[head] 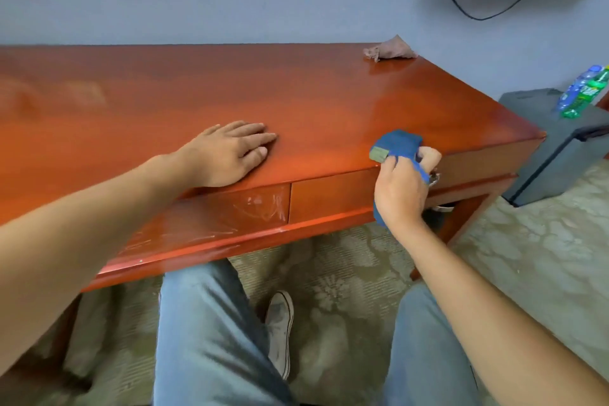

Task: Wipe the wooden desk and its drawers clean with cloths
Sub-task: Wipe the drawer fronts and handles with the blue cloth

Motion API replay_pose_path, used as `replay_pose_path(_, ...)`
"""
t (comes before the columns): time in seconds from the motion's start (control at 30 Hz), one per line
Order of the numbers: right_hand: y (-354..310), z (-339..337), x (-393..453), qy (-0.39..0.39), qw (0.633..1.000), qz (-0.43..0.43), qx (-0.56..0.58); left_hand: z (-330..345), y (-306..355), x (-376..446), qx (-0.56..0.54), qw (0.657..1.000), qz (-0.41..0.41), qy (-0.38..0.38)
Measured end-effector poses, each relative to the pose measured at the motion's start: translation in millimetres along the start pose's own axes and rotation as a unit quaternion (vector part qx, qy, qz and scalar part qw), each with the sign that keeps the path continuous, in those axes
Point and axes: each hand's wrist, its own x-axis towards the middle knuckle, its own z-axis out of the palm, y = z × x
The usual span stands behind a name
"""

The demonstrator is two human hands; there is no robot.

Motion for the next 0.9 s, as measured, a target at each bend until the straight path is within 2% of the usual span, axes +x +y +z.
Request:
replay_pose_path(0.07, -16, 11, -30, 0.007, 0.995, -0.038, 0.091, 7, 1, -2, -0.015, 1.000, -0.003, 0.005)
replay_pose_path(0.13, -30, 19, -52, 0.001, 0.984, -0.034, 0.173, 9, 2, 0, -0.015, 1.000, -0.005, 0.011)
replay_pose_path(0.23, -36, 21, -74, -0.064, 0.970, -0.013, 0.234, 11, 0, 1, -0.013, 1.000, -0.010, 0.005)
replay_pose_path(0.37, -21, 14, -92, -0.076, 0.988, -0.061, 0.122, 11, 3, -1, -0.006, 1.000, -0.009, 0.006)
replay_pose_path(0.4, -17, 11, -92, -0.067, 0.991, -0.042, 0.107, 11, 3, -1, -0.005, 1.000, -0.009, 0.009)
replay_pose_path(0.53, -1, 1, -76, -0.016, 0.984, 0.141, 0.105, 11, 4, -1, -0.002, 1.000, -0.014, 0.018)
replay_pose_path(0.6, 0, 3, -71, 0.005, 0.973, 0.182, 0.139, 12, 4, -2, 0.001, 1.000, -0.014, 0.024)
replay_pose_path(0.77, -18, 39, -95, -0.005, 0.976, 0.207, 0.073, 12, 5, 0, -0.001, 0.999, -0.009, 0.035)
replay_pose_path(0.9, -29, 64, -140, -0.056, 0.989, 0.136, 0.022, 13, 5, -1, 0.000, 0.999, -0.008, 0.037)
